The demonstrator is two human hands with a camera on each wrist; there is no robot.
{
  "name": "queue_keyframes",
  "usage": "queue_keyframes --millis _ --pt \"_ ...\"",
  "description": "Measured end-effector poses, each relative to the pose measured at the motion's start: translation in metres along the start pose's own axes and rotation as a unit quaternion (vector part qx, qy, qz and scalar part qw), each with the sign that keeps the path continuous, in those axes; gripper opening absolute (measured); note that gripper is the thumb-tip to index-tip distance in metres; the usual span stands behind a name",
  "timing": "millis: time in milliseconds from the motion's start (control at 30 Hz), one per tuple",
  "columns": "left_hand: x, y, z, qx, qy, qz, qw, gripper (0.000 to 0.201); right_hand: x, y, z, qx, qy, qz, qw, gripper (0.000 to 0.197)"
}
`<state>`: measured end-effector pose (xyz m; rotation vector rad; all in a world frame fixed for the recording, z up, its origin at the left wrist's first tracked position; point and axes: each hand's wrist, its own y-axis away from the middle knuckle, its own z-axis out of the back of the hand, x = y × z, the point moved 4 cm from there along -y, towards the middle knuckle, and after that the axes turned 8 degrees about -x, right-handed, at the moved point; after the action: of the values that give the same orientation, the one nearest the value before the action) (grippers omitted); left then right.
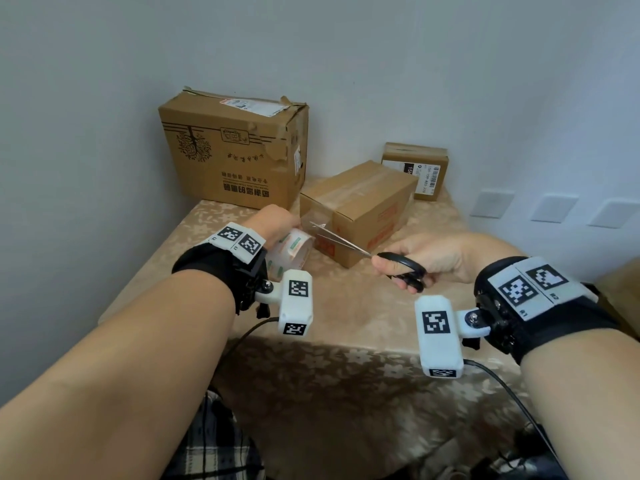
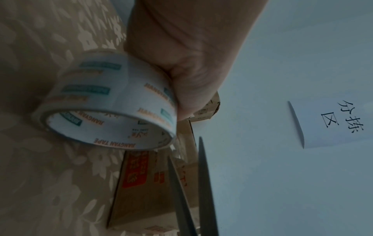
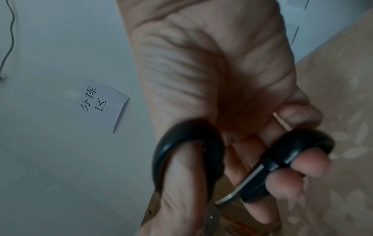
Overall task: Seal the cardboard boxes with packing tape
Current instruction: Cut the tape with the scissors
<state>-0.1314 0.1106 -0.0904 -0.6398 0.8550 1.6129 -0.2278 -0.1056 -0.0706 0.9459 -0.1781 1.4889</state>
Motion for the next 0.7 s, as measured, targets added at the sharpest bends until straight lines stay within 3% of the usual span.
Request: queue_keyframes --millis 200,267,400,700 --pt "0.001 -0.001 -0.001 -0.009 -0.028 0.012 0.999 0.031 -0.011 -0.005 0.001 -0.014 -0.016 -0.047 0.999 0.066" --pt "0.001 -0.001 -0.001 -0.009 -0.031 0.011 0.999 0.031 -0.007 -0.011 -0.004 -0.017 -0.021 -0.043 0.999 0.071" --pt "0.005 -0.005 0.0 -0.011 -0.014 0.021 1.0 0.031 0.008 -0.027 -0.012 -0.038 -0.028 -0.023 0.999 0.102" --pt "0.008 -0.006 0.001 0.008 0.006 0.027 1.0 0.03 0.021 -0.049 -0.023 -0.061 -0.045 -0.006 0.997 0.097"
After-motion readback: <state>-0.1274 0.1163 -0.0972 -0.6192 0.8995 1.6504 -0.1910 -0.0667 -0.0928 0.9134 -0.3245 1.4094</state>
